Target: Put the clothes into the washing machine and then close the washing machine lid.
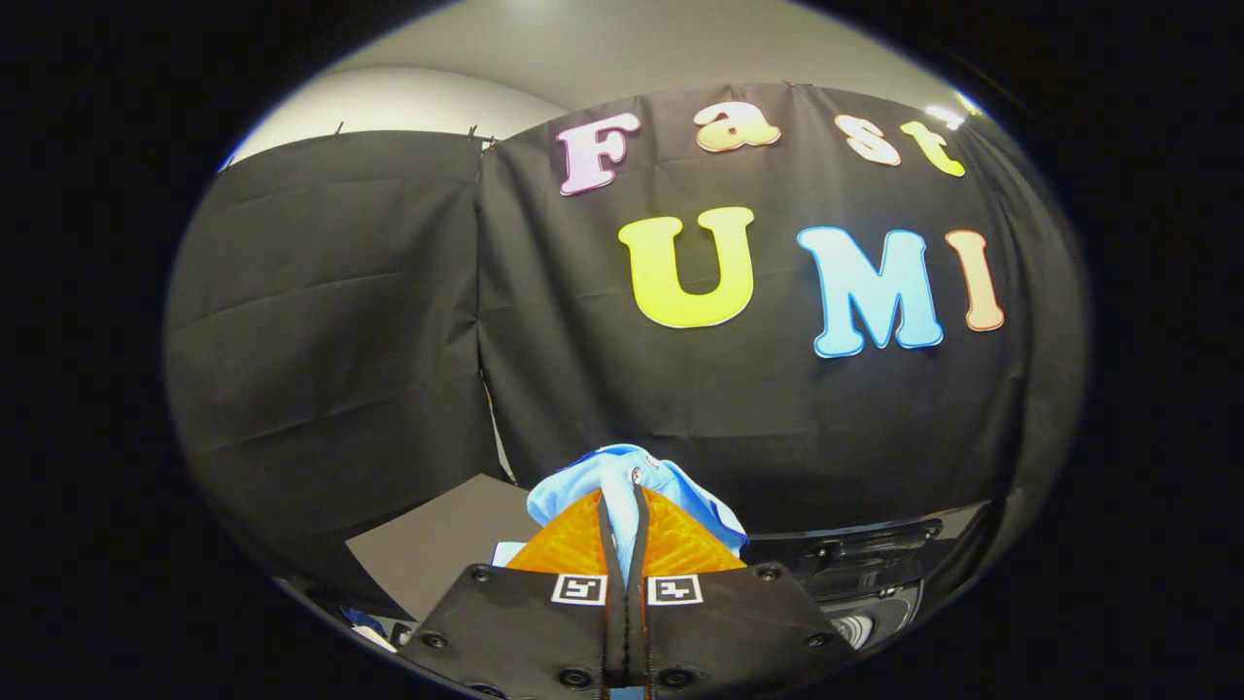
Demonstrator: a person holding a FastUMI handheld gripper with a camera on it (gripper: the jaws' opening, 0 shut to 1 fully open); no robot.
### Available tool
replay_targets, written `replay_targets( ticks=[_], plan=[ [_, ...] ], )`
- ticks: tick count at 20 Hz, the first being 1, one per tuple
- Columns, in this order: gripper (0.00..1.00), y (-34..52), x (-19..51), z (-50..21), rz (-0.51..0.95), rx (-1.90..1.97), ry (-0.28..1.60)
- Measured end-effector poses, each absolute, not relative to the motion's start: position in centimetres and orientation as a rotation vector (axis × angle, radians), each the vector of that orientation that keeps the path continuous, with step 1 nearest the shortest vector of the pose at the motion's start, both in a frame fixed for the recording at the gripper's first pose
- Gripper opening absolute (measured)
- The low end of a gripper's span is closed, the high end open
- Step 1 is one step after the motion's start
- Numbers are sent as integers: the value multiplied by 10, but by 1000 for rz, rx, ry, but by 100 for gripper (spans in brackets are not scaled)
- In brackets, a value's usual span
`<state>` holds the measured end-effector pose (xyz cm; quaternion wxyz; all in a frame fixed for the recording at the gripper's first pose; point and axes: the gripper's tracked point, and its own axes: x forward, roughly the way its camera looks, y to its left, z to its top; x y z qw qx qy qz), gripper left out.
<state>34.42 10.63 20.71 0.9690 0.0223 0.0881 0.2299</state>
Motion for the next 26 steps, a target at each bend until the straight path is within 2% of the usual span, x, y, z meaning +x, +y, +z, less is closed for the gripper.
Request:
replay_targets(
  ticks=[11,26],
  plan=[
    [1,24,356,208,343,60,157],
    [2,-61,365,170,236,48,203]
  ],
)
